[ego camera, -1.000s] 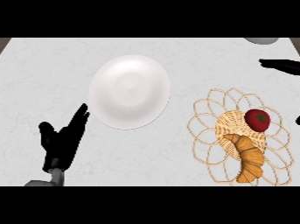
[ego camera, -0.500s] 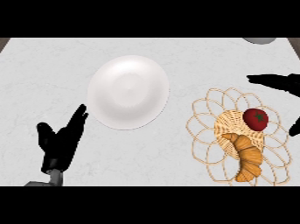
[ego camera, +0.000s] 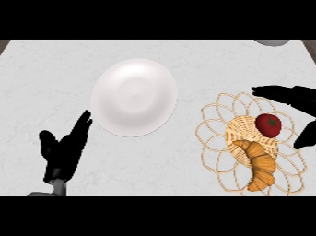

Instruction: Pick the tomato from the placemat and place it in the plate

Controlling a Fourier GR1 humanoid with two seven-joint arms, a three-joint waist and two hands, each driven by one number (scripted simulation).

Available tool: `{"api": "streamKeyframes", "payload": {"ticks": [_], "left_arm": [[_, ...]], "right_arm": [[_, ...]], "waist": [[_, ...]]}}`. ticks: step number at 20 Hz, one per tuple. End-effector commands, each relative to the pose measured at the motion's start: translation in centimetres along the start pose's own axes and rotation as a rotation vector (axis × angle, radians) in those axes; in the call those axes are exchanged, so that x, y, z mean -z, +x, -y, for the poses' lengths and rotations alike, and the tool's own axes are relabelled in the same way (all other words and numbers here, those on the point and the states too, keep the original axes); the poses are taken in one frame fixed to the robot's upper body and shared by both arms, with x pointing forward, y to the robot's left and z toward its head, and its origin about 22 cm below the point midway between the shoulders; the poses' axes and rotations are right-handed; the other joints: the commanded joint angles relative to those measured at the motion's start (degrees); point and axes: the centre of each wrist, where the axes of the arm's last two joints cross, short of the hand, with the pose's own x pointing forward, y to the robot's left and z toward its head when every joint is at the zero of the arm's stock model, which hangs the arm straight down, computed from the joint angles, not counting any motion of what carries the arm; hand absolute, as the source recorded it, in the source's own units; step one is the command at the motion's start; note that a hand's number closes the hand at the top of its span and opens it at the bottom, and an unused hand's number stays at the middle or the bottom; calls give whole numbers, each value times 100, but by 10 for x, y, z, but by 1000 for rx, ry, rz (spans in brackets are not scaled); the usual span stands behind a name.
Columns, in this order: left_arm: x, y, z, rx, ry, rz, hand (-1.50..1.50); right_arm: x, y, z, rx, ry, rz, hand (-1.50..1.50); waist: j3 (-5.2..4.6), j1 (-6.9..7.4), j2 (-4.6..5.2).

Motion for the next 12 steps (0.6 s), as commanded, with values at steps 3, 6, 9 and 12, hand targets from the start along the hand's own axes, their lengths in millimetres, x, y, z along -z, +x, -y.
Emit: {"api": "streamKeyframes", "payload": {"ticks": [3, 6, 9, 12], "left_arm": [[4, -5, -3, -18, -10, -50, 0], [4, -20, 7, 3, -19, -61, 0], [5, -7, 5, -10, 2, -72, 0], [8, -21, -5, 7, 12, -72, 0]], "right_arm": [[12, -1, 1, -33, 21, -14, -150], [15, -2, -26, -19, 42, -6, -150], [34, 0, -22, -40, 72, -8, -150], [37, 7, -30, -49, 79, -15, -150]], "waist": [[-37, 3, 36], [-37, -12, 38], [-35, 28, 46], [-38, -15, 34]]}}
